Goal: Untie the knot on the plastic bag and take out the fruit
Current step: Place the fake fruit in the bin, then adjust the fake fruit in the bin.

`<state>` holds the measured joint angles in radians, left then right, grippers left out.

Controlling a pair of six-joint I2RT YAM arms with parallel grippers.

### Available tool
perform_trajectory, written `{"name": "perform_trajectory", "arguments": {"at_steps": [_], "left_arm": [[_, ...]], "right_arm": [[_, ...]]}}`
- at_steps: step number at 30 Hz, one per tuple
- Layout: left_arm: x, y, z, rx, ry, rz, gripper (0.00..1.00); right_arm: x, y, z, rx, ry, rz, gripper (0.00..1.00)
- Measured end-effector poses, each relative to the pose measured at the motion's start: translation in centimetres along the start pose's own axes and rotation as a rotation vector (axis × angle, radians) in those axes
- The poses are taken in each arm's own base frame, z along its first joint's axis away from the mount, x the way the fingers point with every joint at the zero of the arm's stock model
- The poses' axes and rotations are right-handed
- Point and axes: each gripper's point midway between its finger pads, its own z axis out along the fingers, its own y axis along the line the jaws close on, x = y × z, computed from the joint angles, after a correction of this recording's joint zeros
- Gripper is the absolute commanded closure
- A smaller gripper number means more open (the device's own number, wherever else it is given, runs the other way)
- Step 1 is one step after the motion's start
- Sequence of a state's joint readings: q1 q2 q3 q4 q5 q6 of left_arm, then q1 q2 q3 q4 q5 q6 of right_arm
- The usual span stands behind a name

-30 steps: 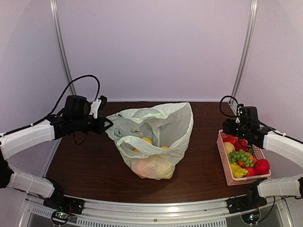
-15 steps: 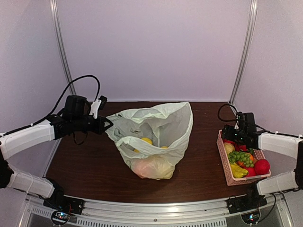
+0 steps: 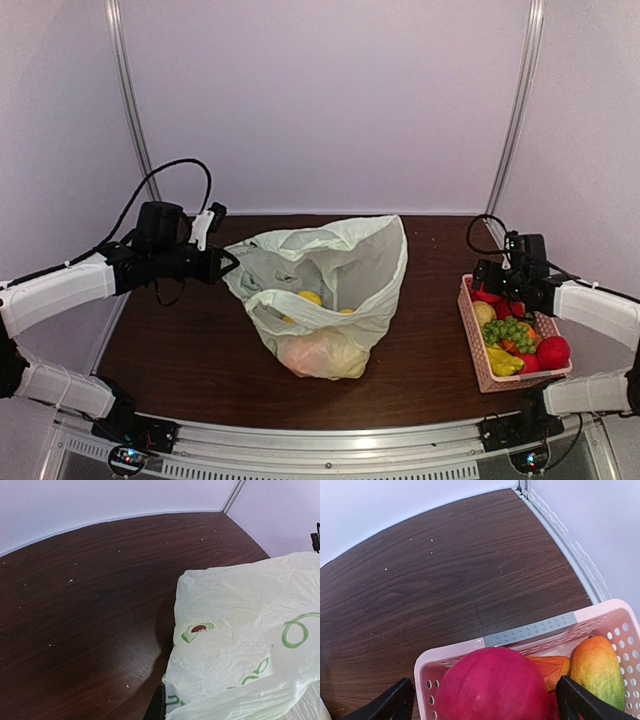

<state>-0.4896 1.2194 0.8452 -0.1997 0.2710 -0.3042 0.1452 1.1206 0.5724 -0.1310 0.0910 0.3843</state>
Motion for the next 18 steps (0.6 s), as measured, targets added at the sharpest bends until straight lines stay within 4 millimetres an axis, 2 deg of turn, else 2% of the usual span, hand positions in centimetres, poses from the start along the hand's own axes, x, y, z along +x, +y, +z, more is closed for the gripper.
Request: {"name": "perform_trajectory", "arguments": {"at_steps": [3,6,11,18], "left_arm": [[0.0,0.0,0.0,0.003,0.002,0.000,1.00],[0.2,0.0,0.1,0.004,0.007,-0.002,1.00],[0.2,0.0,0.2,0.005,0.008,-0.002,1.00],[0.2,-0.2,0.2,0.018,0.011,-0.002,1.00]], "right_arm": [[-1.0,-0.1,-0.7,0.012,-0.029,-0.011,0.09],[-1.1,-0.2,-0.6,0.017,-0.030,-0.019,0.18],[-0.2,-0.2,0.3,0.025,0.006,-0.023,0.26],[-0.4,0.3,1.6,0.006,-0.006,-0.008,0.35]]}}
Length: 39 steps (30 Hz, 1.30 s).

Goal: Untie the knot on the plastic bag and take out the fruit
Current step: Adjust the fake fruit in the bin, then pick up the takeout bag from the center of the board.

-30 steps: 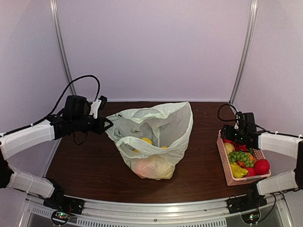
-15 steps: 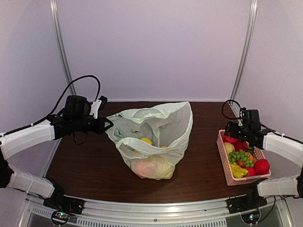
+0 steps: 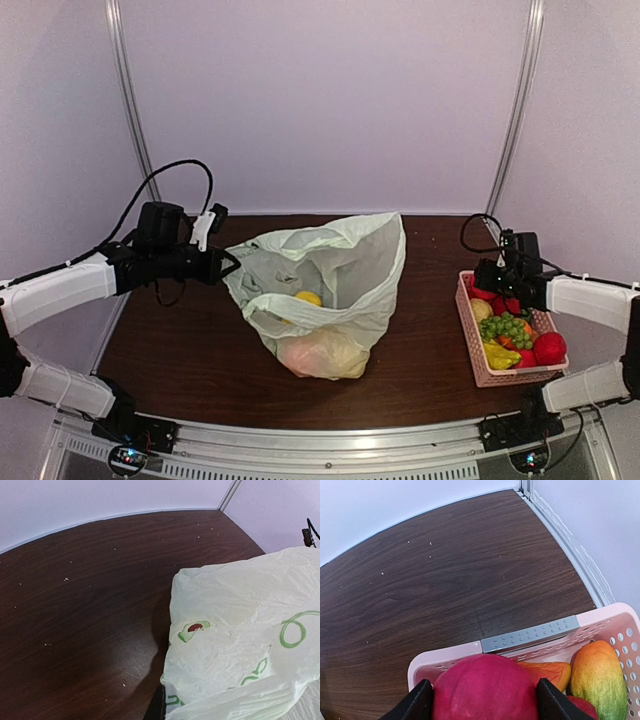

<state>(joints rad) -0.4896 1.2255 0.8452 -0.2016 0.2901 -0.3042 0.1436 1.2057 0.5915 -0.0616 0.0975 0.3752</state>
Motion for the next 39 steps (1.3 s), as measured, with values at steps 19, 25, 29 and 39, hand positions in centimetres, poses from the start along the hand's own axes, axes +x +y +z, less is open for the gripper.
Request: {"name": "perform_trajectory", "arguments": {"at_steps": [19,25,29,39], "left_arm": [[-1.8,-1.7,-2.3,0.050,-0.074,0.082,0.30],[-5.1,-2.7,-5.9,0.032,-0.220,0.160,0.11],[-6.9,-3.8,-6.3,0.060,-0.248,0.205,0.03],[-12.6,-11.7,-3.6,0.279,-0.264,0.367,0.02]], "right_arm": [[0.1,-0.1,-1.8,-0.022,0.005,0.024,0.05],[-0.8,-0.1,-3.7,-0.031,-0.010,0.020,0.01],[-2.4,1.2,-5.6,-0.091,-0.050,0.019,0.00],[-3.4,12.5,-13.3,-0.605,-0.057,-0.080,0.00]]}}
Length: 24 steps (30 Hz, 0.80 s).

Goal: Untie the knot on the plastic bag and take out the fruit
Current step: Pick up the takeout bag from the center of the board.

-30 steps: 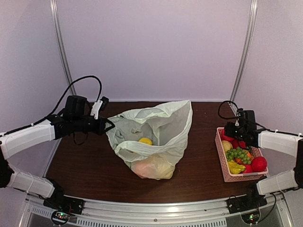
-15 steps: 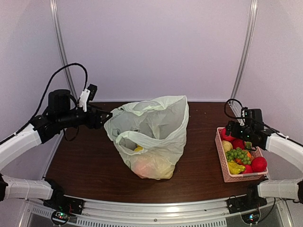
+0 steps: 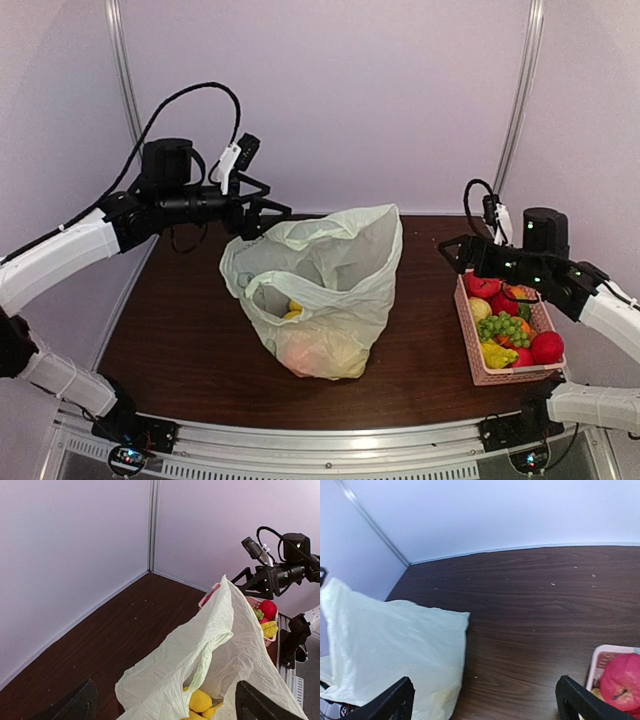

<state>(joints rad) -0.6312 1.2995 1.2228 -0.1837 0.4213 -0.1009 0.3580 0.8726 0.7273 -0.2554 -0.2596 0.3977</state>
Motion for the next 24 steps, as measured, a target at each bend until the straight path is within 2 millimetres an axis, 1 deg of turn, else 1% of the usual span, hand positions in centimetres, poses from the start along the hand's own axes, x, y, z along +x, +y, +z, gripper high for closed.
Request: {"name": "perform_trajectory", "arguments": {"at_steps": [3,5,7,10,12,14,16,19,20,21,22,23,24], "left_arm": [[0.4,-0.4,2.6,0.064,0.042,0.006,0.02],[1.3,-0.4,4.2,0.089,0.087,0.004,0.02],[2.6,-0.7,5.5,0.110,0.132,-0.001,0.02],[4.3,-1.1,6.3,0.125,0.190,-0.009,0.03],[5.0,-1.3,6.5,0.126,0.213,-0.002,0.11],[5.1,-1.2,6.5,0.122,0.216,0.009,0.29],[5.2,-1.2,6.5,0.118,0.219,0.021,0.50],[5.3,-1.1,6.5,0.112,0.225,0.035,0.80],[5.4,-1.1,6.5,0.109,0.228,0.039,0.90],[5.5,-1.0,6.5,0.107,0.229,0.043,0.99],[5.6,-1.0,6.5,0.103,0.233,0.046,1.00],[5.8,-0.9,6.5,0.096,0.236,0.047,1.00],[6.1,-0.6,6.5,0.083,0.241,0.045,1.00]], "right_arm": [[-0.1,4.5,-0.6,-0.150,0.004,-0.032,0.00],[0.0,7.3,-1.2,-0.247,0.004,-0.046,0.00],[0.2,9.5,-1.7,-0.321,0.009,-0.058,0.00],[0.6,12.0,-1.8,-0.391,0.024,-0.077,0.00],[1.2,13.8,-1.4,-0.431,0.048,-0.093,0.02],[1.9,14.6,-0.5,-0.443,0.072,-0.102,0.08],[3.0,15.2,0.8,-0.441,0.105,-0.107,0.19],[4.5,15.2,3.0,-0.410,0.153,-0.106,0.45],[4.9,15.2,3.7,-0.396,0.167,-0.103,0.61],[5.2,15.1,4.3,-0.380,0.176,-0.101,0.74],[5.3,15.0,4.8,-0.369,0.181,-0.103,0.88],[5.3,14.9,5.2,-0.354,0.181,-0.102,0.96],[5.0,14.9,5.6,-0.341,0.176,-0.102,1.00]]}}
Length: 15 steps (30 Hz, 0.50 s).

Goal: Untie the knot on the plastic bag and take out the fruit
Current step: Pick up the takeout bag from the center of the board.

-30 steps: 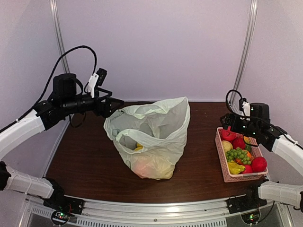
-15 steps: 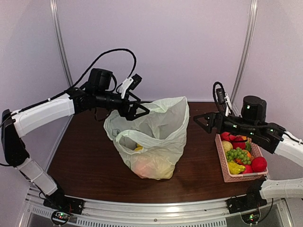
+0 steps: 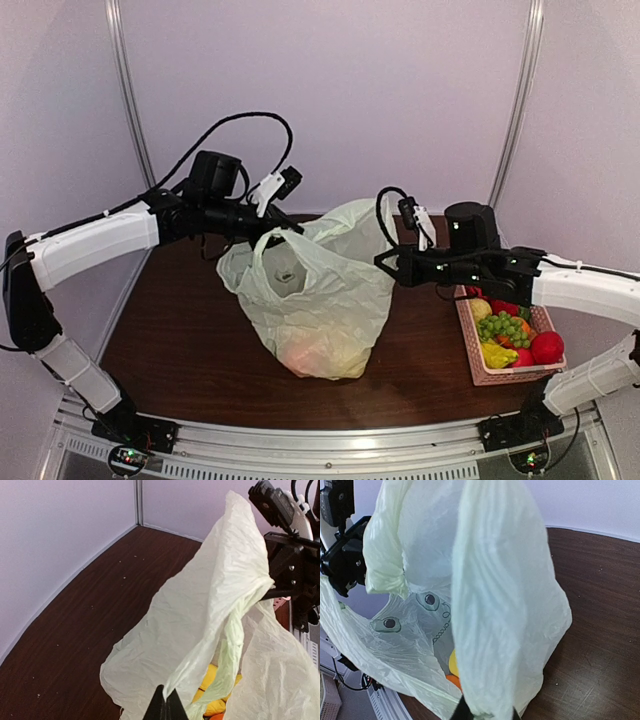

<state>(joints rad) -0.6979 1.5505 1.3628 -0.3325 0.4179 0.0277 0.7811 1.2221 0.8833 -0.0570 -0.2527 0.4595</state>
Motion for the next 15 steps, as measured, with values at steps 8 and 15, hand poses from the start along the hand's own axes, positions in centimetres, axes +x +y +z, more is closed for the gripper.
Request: {"name": "perform_trajectory", "arguments": {"at_steps": [8,15], "left_arm": [[1.2,0.9,-2.4,-0.131,-0.035,-0.039,1.00],[-2.5,-0.8,-8.8,-0.183,-0.248,-0.036,1.00]], "right_arm": [[-7.1,0.4,0.8,0.109,-0.119,-0.072,1.00],[-13.3,1.1,0.3,0.189,-0.215,-0.165,1.00]]}}
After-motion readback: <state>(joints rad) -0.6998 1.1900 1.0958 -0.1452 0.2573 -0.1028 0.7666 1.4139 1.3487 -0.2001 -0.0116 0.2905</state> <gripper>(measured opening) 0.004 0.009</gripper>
